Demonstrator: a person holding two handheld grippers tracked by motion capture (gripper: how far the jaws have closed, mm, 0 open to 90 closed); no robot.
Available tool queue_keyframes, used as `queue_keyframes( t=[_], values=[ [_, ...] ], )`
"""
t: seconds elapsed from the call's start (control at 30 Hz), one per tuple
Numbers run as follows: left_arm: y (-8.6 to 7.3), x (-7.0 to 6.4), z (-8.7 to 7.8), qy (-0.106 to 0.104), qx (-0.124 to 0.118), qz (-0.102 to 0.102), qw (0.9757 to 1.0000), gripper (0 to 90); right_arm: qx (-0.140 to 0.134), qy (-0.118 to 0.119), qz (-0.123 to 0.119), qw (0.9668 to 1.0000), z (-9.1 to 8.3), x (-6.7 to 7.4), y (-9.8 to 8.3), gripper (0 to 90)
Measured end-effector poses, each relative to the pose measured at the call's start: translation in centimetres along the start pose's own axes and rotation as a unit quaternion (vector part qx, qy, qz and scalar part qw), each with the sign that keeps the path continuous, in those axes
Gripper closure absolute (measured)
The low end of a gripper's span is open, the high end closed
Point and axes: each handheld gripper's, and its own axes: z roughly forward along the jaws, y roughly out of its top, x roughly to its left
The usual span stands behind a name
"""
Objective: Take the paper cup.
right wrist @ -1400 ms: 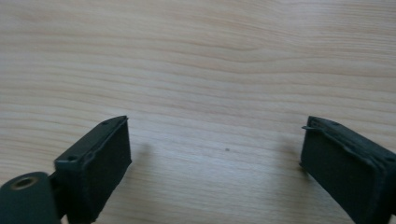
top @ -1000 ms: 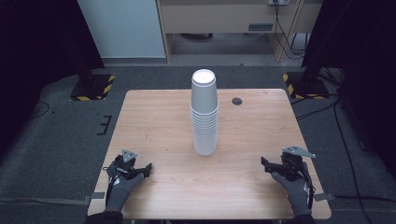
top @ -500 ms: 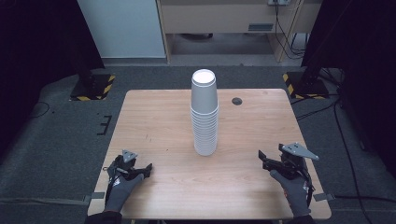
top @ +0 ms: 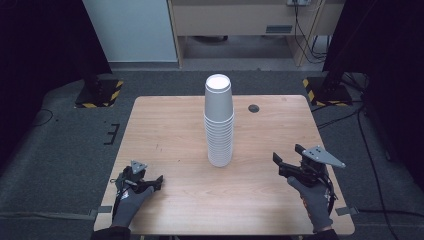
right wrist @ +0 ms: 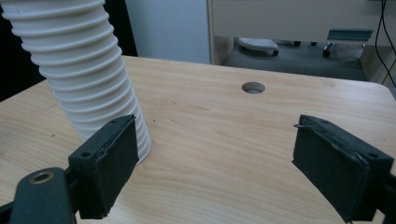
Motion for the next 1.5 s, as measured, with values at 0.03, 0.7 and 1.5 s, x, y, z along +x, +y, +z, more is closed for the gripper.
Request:
queue_keyframes(
  t=[0.03, 0.7, 1.5],
  values=[
    [0.0, 0.0, 0.0, 0.000, 0.000, 0.000, 1.0000, 4.8, -0.002, 0.002, 0.000, 1.0000, 0.0, 0.1, 0.2, 14.1],
    [0.0, 0.0, 0.0, 0.000, 0.000, 0.000, 1.0000, 4.8, -0.054, 0.022, -0.015, 0.9982, 0.5, 2.8, 5.8, 13.8],
    [0.0, 0.0, 0.0, 0.000, 0.000, 0.001, 1.0000, 4.6, -0.082, 0.066, -0.027, 0.9941, 2.4, 7.0, 10.0, 13.3]
  ],
)
